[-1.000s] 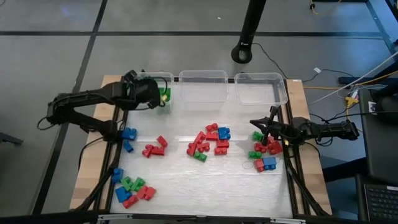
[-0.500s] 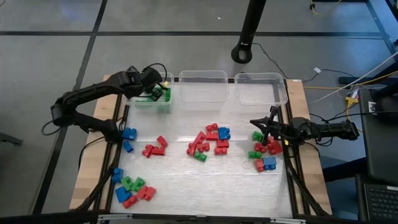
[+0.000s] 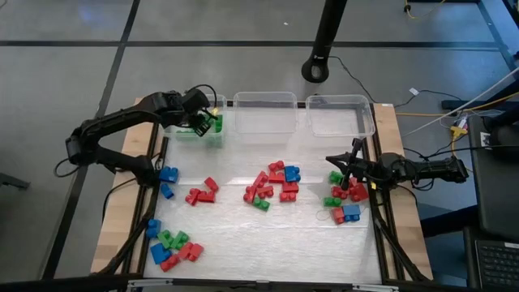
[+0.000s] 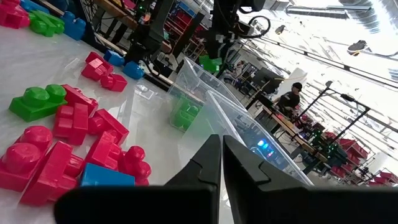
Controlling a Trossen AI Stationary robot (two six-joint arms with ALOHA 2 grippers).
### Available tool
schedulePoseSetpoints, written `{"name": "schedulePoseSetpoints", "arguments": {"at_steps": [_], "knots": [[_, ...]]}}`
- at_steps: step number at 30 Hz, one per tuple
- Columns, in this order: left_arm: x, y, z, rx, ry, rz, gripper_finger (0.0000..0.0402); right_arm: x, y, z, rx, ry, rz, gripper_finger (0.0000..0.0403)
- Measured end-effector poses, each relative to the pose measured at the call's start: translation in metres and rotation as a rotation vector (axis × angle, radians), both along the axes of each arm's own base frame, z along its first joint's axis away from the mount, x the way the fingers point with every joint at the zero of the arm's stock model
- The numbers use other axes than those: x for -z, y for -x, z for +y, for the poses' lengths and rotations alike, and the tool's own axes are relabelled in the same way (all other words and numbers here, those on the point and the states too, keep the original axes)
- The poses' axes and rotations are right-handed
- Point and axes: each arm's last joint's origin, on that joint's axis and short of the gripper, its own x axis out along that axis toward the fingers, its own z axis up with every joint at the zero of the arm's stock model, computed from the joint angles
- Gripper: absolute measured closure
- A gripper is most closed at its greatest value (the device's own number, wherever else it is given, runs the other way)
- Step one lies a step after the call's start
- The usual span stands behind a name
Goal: Sort blocks
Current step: Put the green game piece into the left transparent bin
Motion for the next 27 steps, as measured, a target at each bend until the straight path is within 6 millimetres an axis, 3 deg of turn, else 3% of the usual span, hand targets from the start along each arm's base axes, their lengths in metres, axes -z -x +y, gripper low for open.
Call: {"name": "schedulePoseSetpoints", "arguments": {"at_steps": [3, 7, 9, 14, 19, 23, 27], "knots": [[0.002, -0.002, -0.002, 0.074, 0.115, -0.052, 0.0192, 0.0, 0.0, 0.0, 0.0, 0.0, -0.001, 0.0384], [-0.001, 0.001, 0.001, -0.05, -0.079, 0.028, 0.0192, 0.0, 0.0, 0.0, 0.0, 0.0, -0.001, 0.0384], [-0.002, 0.001, 0.001, -0.046, -0.094, 0.031, 0.0192, 0.0, 0.0, 0.0, 0.0, 0.0, -0.002, 0.0384], [0.0, -0.002, -0.001, 0.074, 0.063, -0.034, 0.0192, 0.0, 0.0, 0.0, 0.001, 0.017, 0.001, 0.0384], [0.0, -0.003, -0.004, 0.071, 0.04, -0.013, 0.0192, 0.0, 0.0, 0.0, 0.001, 0.022, 0.002, 0.0384], [-0.002, -0.012, -0.026, 0.204, 0.102, -0.056, 0.0192, 0.0, 0.0, 0.0, 0.001, 0.022, 0.002, 0.0384], [-0.005, -0.017, -0.064, 0.3, 0.138, -0.105, 0.0192, 0.0, 0.0, 0.0, 0.001, 0.024, 0.002, 0.0384]]}}
